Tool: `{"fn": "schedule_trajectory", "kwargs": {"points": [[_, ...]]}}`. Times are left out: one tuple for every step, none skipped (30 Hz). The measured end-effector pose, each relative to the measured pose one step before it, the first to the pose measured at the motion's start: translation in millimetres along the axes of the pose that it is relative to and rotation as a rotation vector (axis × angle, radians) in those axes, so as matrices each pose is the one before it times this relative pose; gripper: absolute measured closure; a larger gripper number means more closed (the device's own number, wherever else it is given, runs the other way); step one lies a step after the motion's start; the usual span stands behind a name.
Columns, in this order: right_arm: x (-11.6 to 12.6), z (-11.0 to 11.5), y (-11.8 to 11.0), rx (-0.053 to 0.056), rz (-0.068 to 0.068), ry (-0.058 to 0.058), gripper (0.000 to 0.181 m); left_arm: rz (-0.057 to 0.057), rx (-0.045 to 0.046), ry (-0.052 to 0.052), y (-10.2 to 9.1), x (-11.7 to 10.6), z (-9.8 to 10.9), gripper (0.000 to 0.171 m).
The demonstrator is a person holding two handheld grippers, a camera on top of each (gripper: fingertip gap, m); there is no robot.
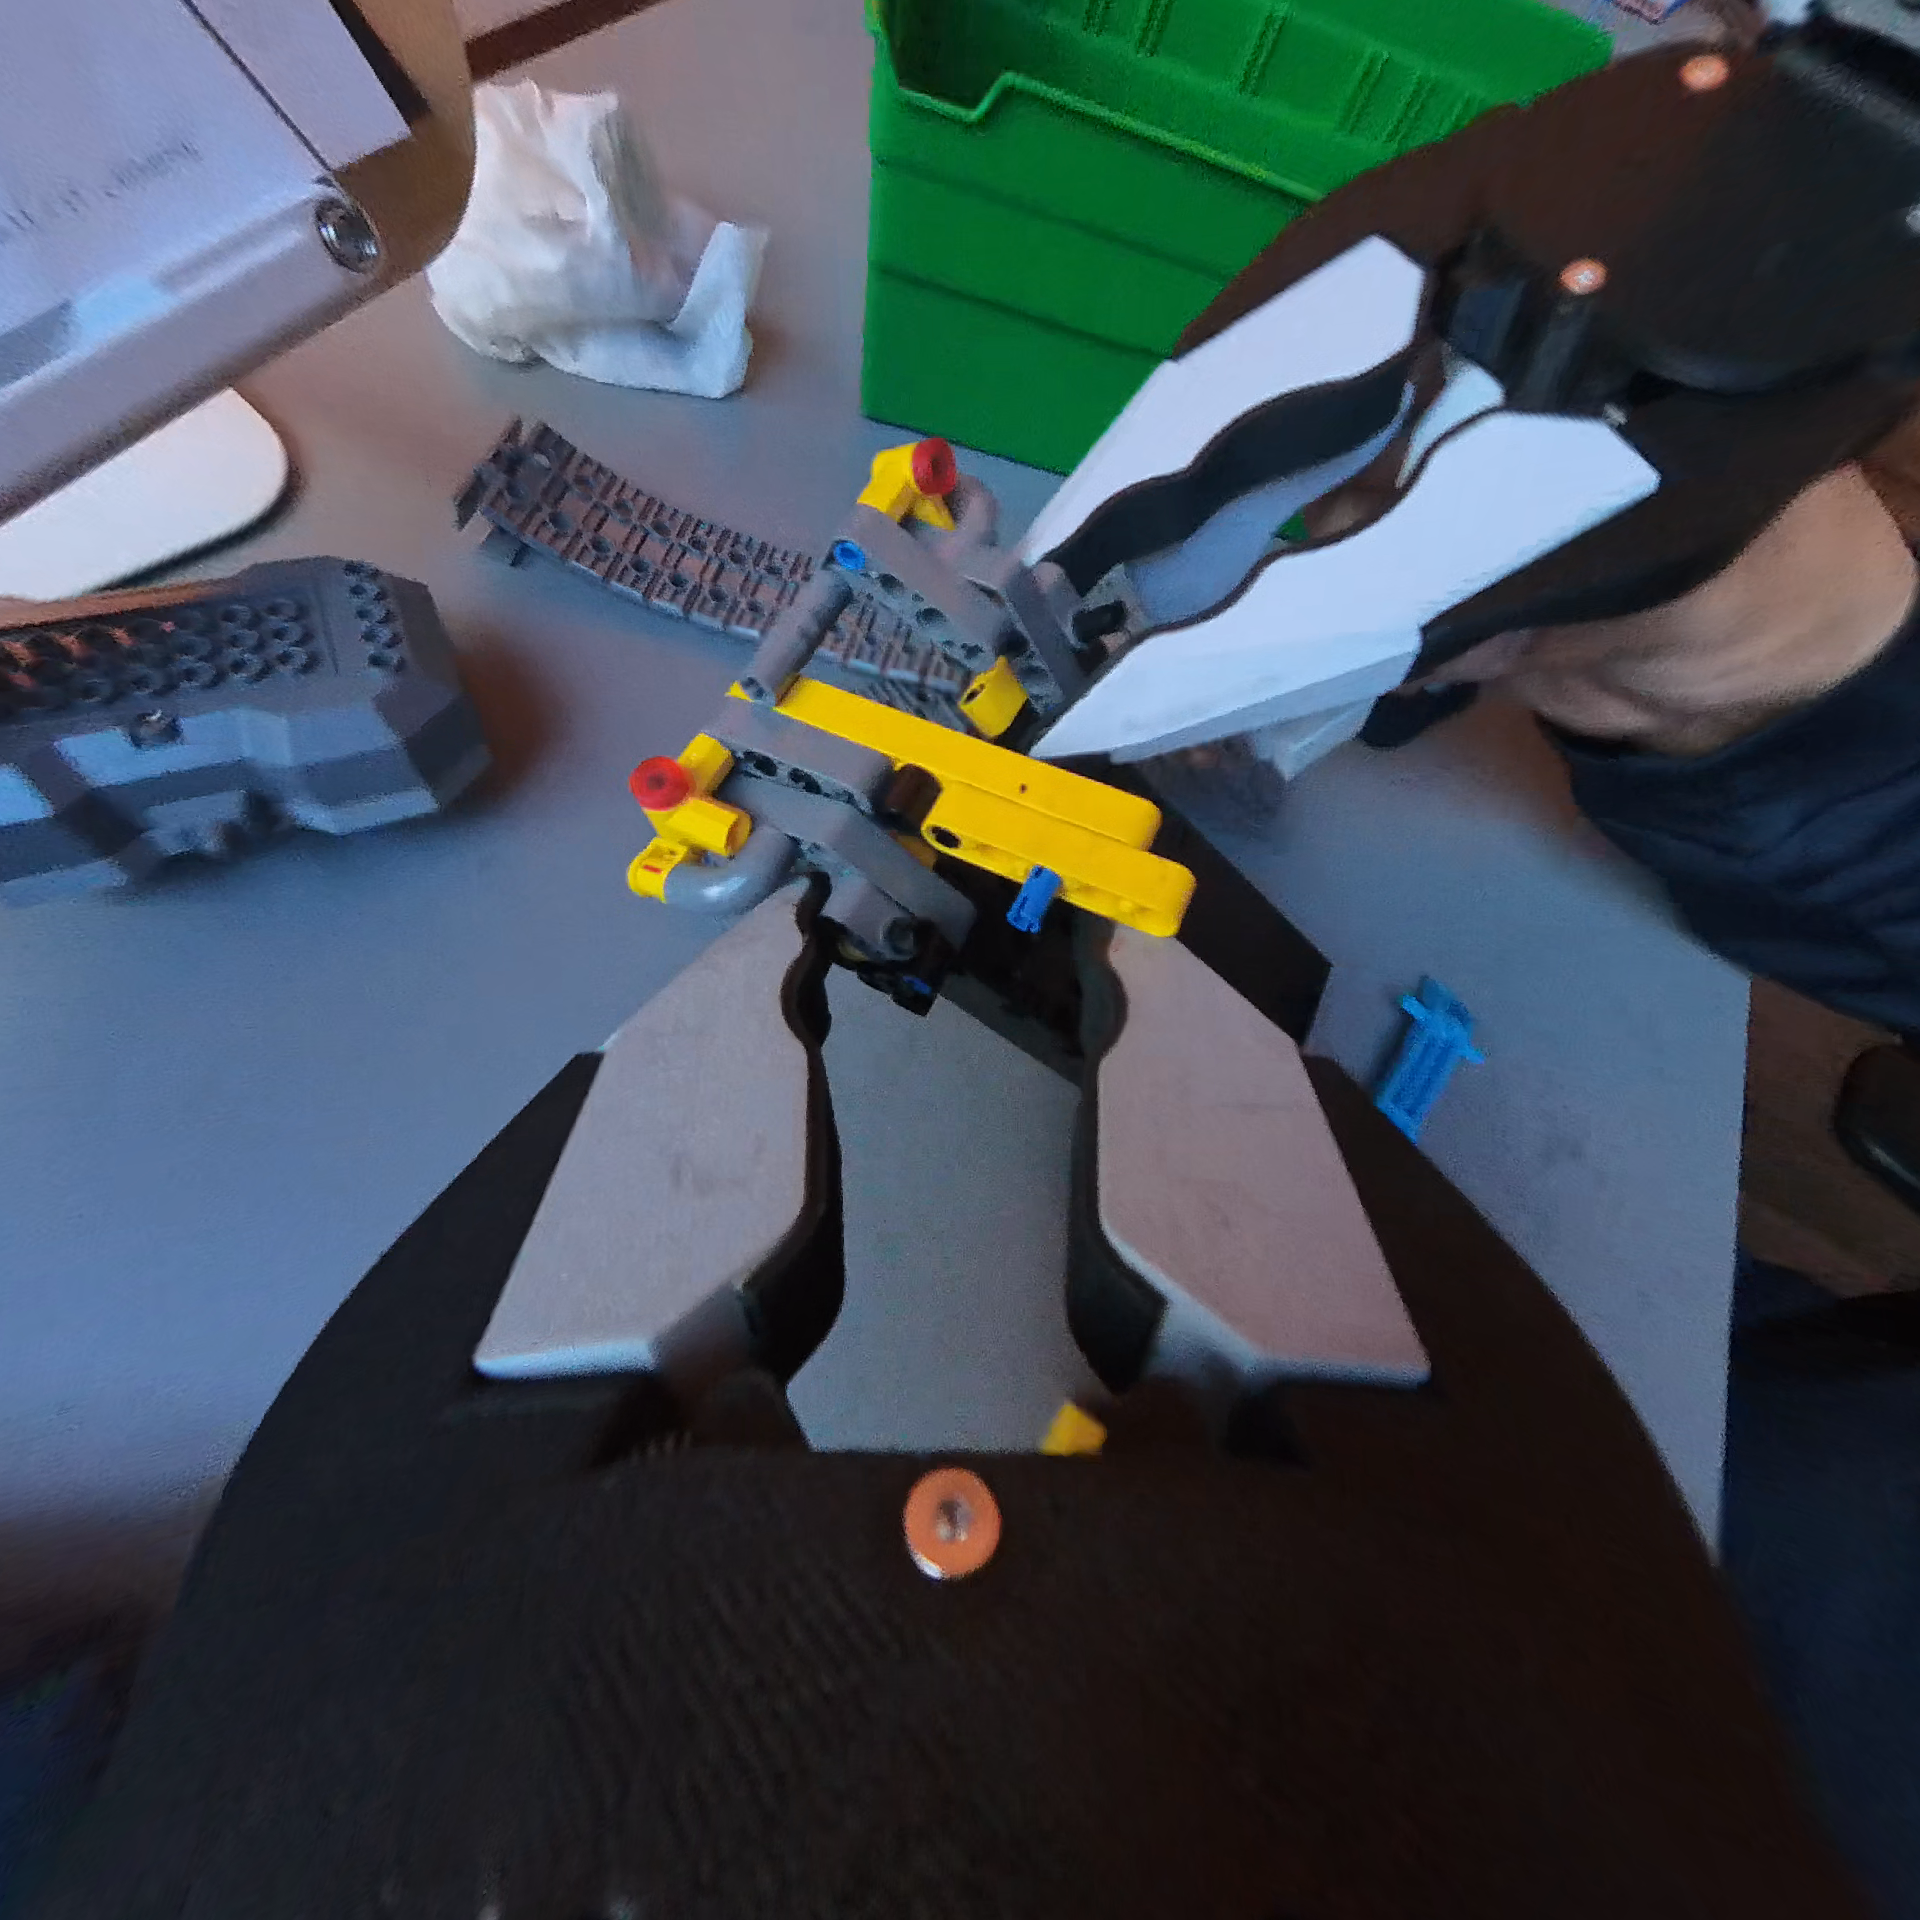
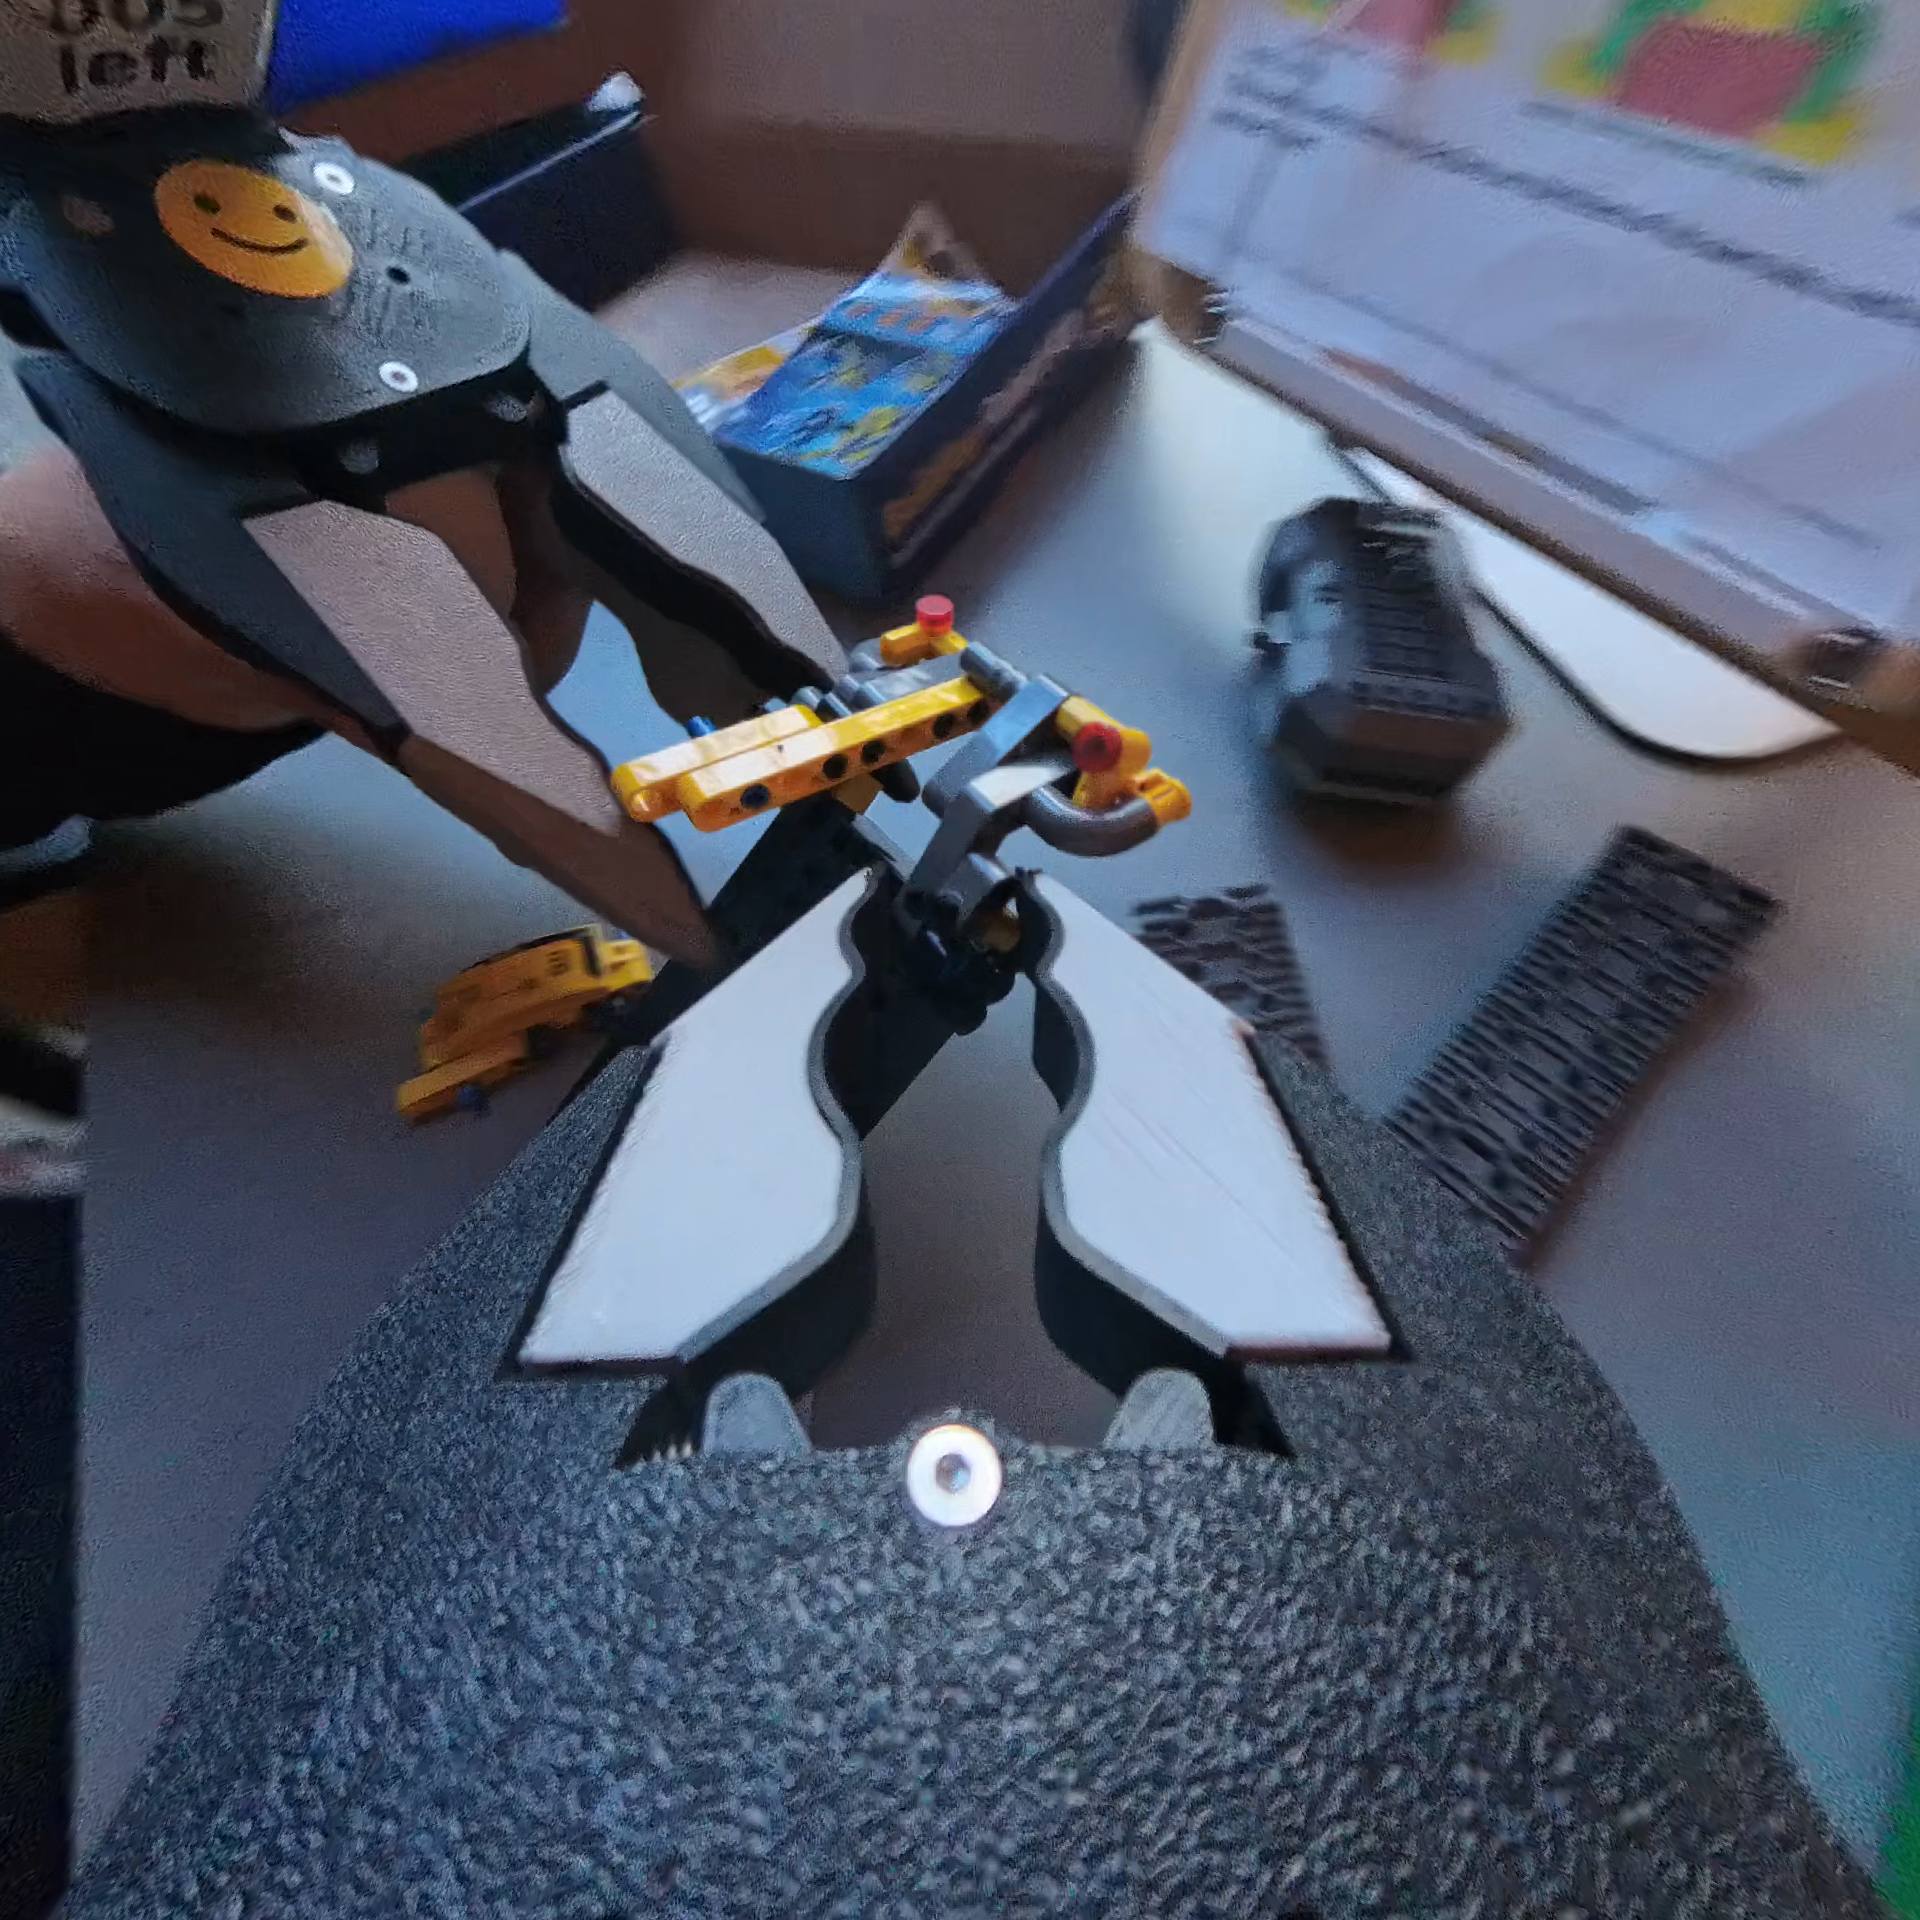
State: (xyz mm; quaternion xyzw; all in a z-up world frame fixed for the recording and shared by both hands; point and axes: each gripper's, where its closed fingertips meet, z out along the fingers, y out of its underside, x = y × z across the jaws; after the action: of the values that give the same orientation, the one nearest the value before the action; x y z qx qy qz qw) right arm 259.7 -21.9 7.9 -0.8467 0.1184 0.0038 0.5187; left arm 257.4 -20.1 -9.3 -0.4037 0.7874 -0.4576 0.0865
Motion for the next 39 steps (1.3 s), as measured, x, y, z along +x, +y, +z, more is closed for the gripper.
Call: {"fn": "schedule_trajectory", "kwargs": {"points": [[-10.65, 5.94, -0.01, -0.0288, -0.0208, -0.0433, 0.158, 0.005, 0.00437, -0.0081, 5.62, 6.14, -10.39, 0.123], [-8.31, 8.22, 0.17, -0.03, -0.0231, -0.0266, 0.159, -0.0022, -0.00109, 0.0016, 7.7, 6.2, -9.44, 0.117], [-5.35, 10.36, 1.23, -0.0373, -0.0184, -0.0122, 0.159, -0.0009, -0.00223, -0.0058, 8.7, 3.57, -8.6, 0.115], [-3.26, 11.6, 2.32, -0.042, -0.0068, -0.0082, 0.159, 0.0022, -0.00307, -0.021, 9.48, -0.34, -7.2, 0.117], [-2.71, 11.51, 2.09, -0.0344, 0.0045, -0.0125, 0.157, -0.0042, -0.00405, -0.0288, 9.5, -3.18, -5.44, 0.116], [-3.46, 9.85, 1.3, -0.0205, 0.013, -0.022, 0.156, -0.0126, -0.00754, -0.02, 9.91, -3.8, -3.01, 0.111], [-3.94, 6.94, 1.79, -0.0162, 0.0144, -0.0256, 0.155, -0.0341, -0.00845, -0.0097, 9.44, -3.44, -1.51, 0.11], [-2.45, 3.26, 1.77, -0.0125, 0.0051, -0.0075, 0.157, -0.0468, -0.01348, 0.0113, 9.64, -1.36, -1.98, 0.109], [0.4, -0.79, 0.21, -0.0002, -0.0141, 0.0236, 0.156, -0.0323, -0.00135, 0.0285, 7.36, 1.59, -3.38, 0.108], [1.6, -4.68, -0.7, 0.0063, -0.0274, 0.0377, 0.159, -0.0147, 0.01145, 0.0275, 5.38, 2.79, -5.43, 0.109], [1.19, -7.13, -0.24, 0.0051, -0.0251, 0.0329, 0.159, -0.0062, 0.0072, 0.0147, 5.43, 2.33, -6.91, 0.113], [0.73, -8.64, 0.75, 0.004, -0.0143, 0.0259, 0.158, 0.0001, 0.00382, -0.0006, 5.21, 0.63, -8.29, 0.113], [0.11, -9.35, 1.24, 0.0062, -0.0014, 0.0227, 0.157, 0.0074, 0.00529, -0.0168, 4.71, -2.13, -9.11, 0.111], [-1.46, -9.44, 1.06, 0.014, 0.0094, 0.0171, 0.156, 0.0138, 0.00952, -0.0182, 3.97, -2.72, -9.55, 0.111], [-5.12, -8.6, 0.24, 0.0242, 0.015, 0.0012, 0.155, 0.0138, 0.00276, -0.0069, 5.04, -1.38, -9.19, 0.113], [-9.61, -7.28, 0.3, 0.0283, 0.0148, -0.0183, 0.153, 0.0072, -0.0079, -0.0057, 6.32, -1.44, -8.31, 0.113], [-12.71, -5.38, 1.89, 0.0228, 0.0095, -0.0288, 0.153, 0.004, -0.01136, -0.0064, 7.07, -1.46, -6.79, 0.114], [-13.34, -3.33, 4.21, 0.0113, 0.0025, -0.0268, 0.153, 0.0002, -0.0143, -0.0007, 7.52, 0.03, -4.84, 0.115], [-12.37, -1.7, 5.97, 0.0011, -0.0073, -0.0162, 0.154, -0.001, -0.02216, 0.0119, 7.6, 2.84, -2.58, 0.117], [-10.47, -0.8, 6.86, -0.0047, -0.0174, -0.0044, 0.154, -0.0003, -0.01952, 0.0144, 6.49, 4.17, -0.72, 0.116], [-8.67, -0.32, 7.21, -0.0092, -0.0201, 0.0028, 0.154, 0.0022, -0.00792, 0.0113, 4.31, 4.49, 0.99, 0.116], [-6.31, -0.26, 6.9, -0.0114, -0.0166, 0.0105, 0.154, 0.0103, -0.00111, 0.0161, 2.4, 5.47, 2.55, 0.116], [-4.17, -0.37, 5.81, -0.007, -0.0128, 0.0192, 0.154, 0.0192, -0.00529, 0.0089, 1.69, 4.02, 3.86, 0.116], [-4.29, -0.63, 4.47, -0.0004, -0.0111, 0.0139, 0.154, 0.0207, -0.02027, -0.0074, 2.71, 0.89, 4.69, 0.116], [-5.59, -0.82, 3.35, 0.0038, -0.0092, 0.0023, 0.153, 0.0243, -0.02938, -0.0107, 2.96, 0.81, 4.36, 0.115], [-4.83, -1.01, 2.85, 0.007, -0.0033, 0.0029, 0.152, 0.0413, -0.01856, -0.0077, 0.57, 2.84, 3.24, 0.116], [-4.76, -0.71, 2.59, 0.0095, 0.0036, -0.0003, 0.151, 0.0617, -0.00322, -0.0241, -1.62, 2.09, 1.98, 0.118], [-6.46, -0.26, 2.5, 0.0108, 0.0043, -0.0127, 0.151, 0.0803, -0.0046, -0.0509, -1.77, -1.26, 0.8, 0.121], [-5.91, 0.04, 2.53, 0.0125, -0.0006, -0.0105, 0.151, 0.0993, -0.00983, -0.0742, -0.99, -3.94, 0.2, 0.124], [-3.71, 0.04, 2.25, 0.0152, -0.007, 0.0041, 0.151, 0.1097, -0.00377, -0.0719, -1.54, -2.72, 0.28, 0.126], [-2.01, -0.44, 1.48, 0.0186, -0.0149, 0.0138, 0.151, 0.115, -0.00412, -0.0475, -1.26, 0.78, 1.43, 0.127], [-0.92, -1.47, -0.18, 0.0203, -0.0233, 0.0198, 0.151, 0.1072, -0.01765, -0.0517, 0.68, -0.37, 2.44, 0.127], [0.53, -2.86, -2.49, 0.0239, -0.0251, 0.0277, 0.147, 0.0979, -0.01794, -0.0644, -0.32, -2.62, 1.97, 0.133], [0.99, -3.88, -4.59, 0.0314, -0.0227, 0.0261, 0.145, 0.0965, -0.01196, -0.0664, -0.59, -3.98, 0.91, 0.134], [0.44, -4.01, -4.66, 0.033, -0.0181, 0.0168, 0.146, 0.075, -0.01033, -0.0458, -0.05, -2.65, 1.55, 0.139], [0.15, -3.49, -2.99, 0.0253, -0.0087, 0.0092, 0.149, 0.0409, -0.01437, -0.0054, 1.01, 1.26, 2.01, 0.144], [-0.51, -2.31, -0.94, 0.0151, 0.001, -0.0009, 0.149, 0.0075, 0.00021, 0.0, -1.33, 0.42, 1.77, 0.146], [-0.73, -1.0, 1.55, 0.0002, 0.0075, -0.0073, 0.145, 0.0016, 0.00915, 0.0191, -2.27, 2.53, 0.64, 0.149], [0.69, -0.01, 3.27, -0.0163, 0.0119, -0.0032, 0.138, 0.0154, 0.01915, 0.0302, -3.2, 4.06, -0.79, 0.151]]}}
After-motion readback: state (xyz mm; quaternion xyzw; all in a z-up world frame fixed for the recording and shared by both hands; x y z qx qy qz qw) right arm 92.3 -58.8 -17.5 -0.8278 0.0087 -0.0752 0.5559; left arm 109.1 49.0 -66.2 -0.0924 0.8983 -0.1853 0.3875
